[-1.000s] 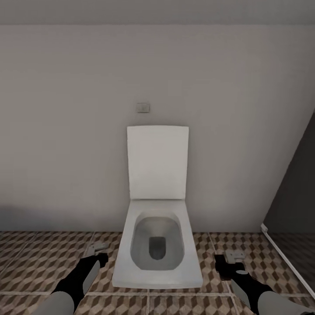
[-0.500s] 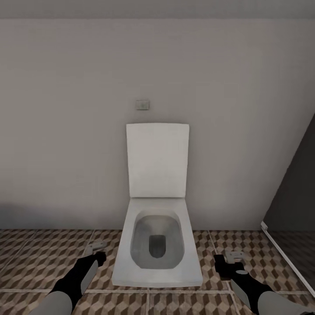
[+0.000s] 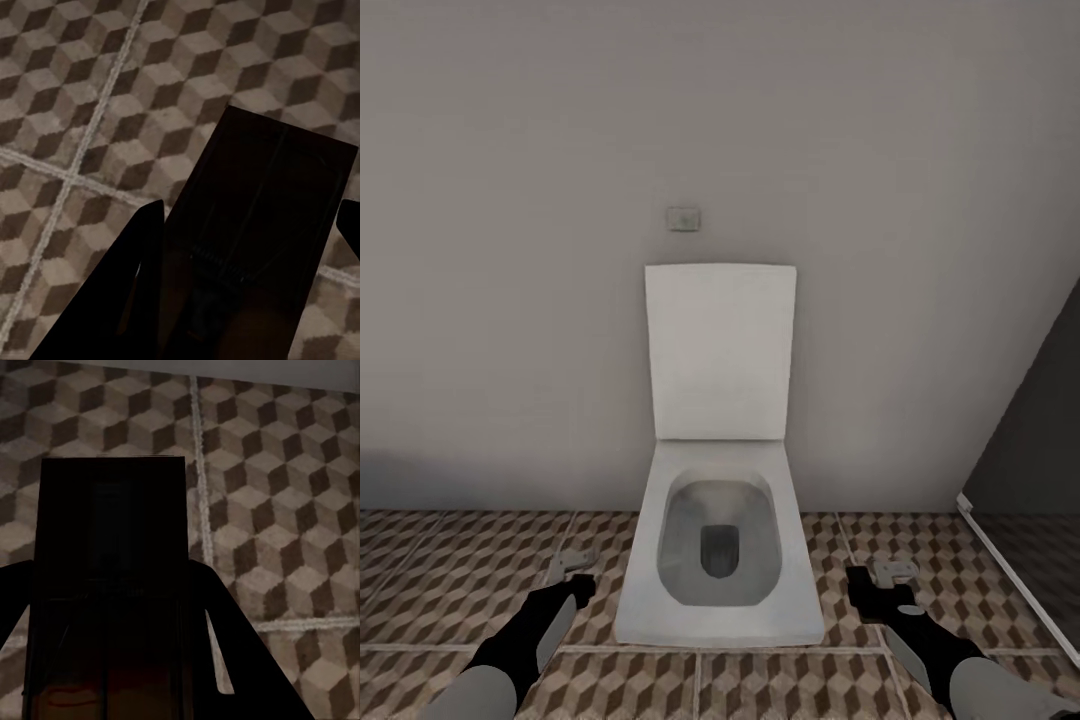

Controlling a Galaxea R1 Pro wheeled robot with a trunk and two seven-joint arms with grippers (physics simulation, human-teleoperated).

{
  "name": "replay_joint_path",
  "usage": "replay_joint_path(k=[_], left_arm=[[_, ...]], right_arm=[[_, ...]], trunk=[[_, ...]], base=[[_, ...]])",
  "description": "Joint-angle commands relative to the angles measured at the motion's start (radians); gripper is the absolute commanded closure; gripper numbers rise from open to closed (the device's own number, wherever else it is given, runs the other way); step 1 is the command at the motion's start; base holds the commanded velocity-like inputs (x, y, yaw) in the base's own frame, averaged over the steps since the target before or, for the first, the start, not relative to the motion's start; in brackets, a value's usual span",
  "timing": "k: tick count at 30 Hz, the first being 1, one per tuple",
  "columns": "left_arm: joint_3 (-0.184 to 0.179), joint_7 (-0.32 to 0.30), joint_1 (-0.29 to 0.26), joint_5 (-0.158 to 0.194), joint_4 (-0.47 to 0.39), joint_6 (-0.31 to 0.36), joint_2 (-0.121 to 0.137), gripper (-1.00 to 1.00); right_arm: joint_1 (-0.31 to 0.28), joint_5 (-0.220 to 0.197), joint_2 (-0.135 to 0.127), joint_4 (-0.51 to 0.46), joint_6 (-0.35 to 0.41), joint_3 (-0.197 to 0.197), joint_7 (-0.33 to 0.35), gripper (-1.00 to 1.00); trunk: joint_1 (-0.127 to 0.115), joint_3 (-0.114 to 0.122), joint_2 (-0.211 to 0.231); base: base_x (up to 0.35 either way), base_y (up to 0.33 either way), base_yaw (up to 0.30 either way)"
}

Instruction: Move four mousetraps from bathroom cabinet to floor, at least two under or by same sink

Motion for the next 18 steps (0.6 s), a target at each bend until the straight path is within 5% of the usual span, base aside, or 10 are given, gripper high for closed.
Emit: replay_joint_path(k=[1,18], left_arm=[[-0.001,0.006,0.000,0.009,-0.002,0.003,0.000,1.00],[-0.001,0.012,0.000,0.008,-0.002,-0.041,-0.005,1.00]], right_arm=[[-0.001,-0.012,-0.002,-0.001,-0.004,0.008,-0.003,1.00],[-0.003,-0.013,-0.029,-0.004,-0.013,0.005,-0.008,1.00]], trunk=[[0.000,-0.005,-0.001],[0.008,-0.071,-0.005]], base=[[0.000,0.000,0.000],[0.000,0.000,0.000]])
